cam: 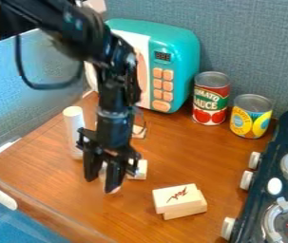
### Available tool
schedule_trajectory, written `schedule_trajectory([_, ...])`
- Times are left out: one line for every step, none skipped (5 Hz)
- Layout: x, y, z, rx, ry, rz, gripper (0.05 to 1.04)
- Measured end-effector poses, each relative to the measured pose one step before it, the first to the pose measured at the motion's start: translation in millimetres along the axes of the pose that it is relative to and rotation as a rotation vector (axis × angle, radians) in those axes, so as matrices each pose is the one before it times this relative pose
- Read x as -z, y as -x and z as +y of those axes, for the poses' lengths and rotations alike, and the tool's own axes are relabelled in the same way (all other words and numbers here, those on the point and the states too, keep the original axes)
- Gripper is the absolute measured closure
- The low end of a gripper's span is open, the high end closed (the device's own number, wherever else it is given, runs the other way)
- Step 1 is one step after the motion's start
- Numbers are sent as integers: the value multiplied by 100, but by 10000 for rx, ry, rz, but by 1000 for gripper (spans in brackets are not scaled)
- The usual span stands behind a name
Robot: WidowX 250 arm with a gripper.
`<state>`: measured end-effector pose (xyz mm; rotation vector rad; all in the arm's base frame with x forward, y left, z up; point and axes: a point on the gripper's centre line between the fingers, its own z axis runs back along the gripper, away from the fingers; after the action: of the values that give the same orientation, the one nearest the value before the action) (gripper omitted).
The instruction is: Put the short cylinder on the rectangular block
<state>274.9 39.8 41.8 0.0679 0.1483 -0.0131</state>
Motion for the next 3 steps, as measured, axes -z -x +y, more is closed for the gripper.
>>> schedule_trajectory([-5703, 362, -1463, 487, -70, -1875, 574])
schedule_trajectory([-4273, -1563, -2438, 1134, 432, -1158, 574])
schedule_trajectory([342, -3165, -3689, 2118, 52, 436, 574])
